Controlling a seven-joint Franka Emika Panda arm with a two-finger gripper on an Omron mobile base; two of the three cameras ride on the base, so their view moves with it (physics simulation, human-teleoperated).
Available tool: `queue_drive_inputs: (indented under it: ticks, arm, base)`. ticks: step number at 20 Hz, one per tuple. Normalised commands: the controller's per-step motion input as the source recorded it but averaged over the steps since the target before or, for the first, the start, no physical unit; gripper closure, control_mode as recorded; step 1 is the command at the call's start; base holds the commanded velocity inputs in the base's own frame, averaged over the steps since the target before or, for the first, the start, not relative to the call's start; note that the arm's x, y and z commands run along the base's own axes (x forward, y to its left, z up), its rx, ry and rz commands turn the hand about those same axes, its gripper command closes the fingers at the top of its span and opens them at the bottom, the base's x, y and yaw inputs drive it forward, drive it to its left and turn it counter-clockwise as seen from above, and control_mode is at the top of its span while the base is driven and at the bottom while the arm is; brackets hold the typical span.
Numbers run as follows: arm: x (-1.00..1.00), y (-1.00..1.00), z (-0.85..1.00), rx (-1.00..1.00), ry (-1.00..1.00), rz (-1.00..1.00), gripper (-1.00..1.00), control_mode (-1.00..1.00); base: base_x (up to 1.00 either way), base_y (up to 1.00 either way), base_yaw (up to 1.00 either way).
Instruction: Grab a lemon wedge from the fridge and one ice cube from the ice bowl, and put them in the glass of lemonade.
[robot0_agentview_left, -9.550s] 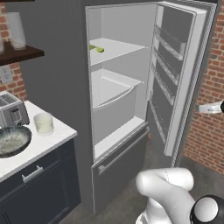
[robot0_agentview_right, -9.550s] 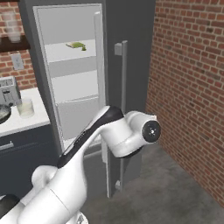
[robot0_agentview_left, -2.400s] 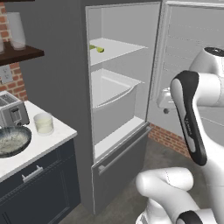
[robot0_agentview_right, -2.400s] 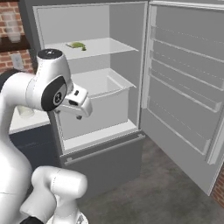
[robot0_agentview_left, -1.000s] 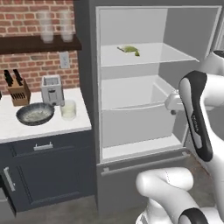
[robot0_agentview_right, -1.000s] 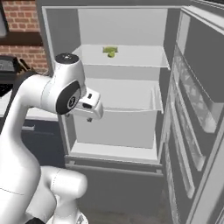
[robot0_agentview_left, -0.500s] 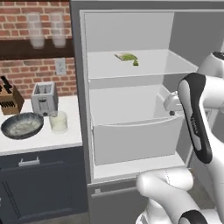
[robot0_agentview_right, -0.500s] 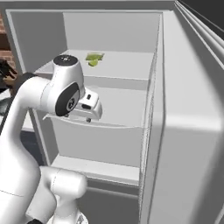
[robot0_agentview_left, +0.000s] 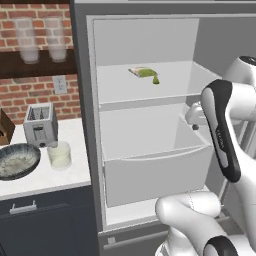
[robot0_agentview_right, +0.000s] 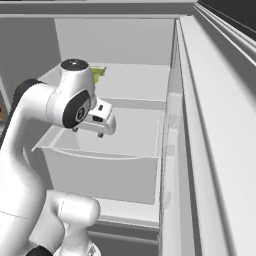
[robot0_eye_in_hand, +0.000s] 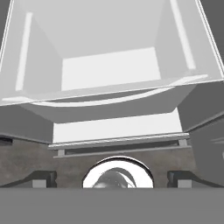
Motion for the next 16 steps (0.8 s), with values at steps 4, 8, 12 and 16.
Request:
queue_drive_inputs:
  ticks: [4,8,12,16]
  arm:
    - [-0.54,0.09,0.03,0.02,-0.20,-0.02,-1.00,-1.00]
    - [-0.12,0.43,0.20,0.00,-0.17,0.00,-1.00,-1.00]
    - [0.00,0.29,0.39,0.14,-0.26,0.00,-1.00,-1.00]
    - [-0.06,0.27,0.93,0.11,-0.42,-0.01,-1.00,-1.00]
  base:
    - [0.00,0.00,0.00]
    - [0.00,0.00,0.00]
    - [0.00,0.00,0.00]
    - [0.00,0.00,0.00]
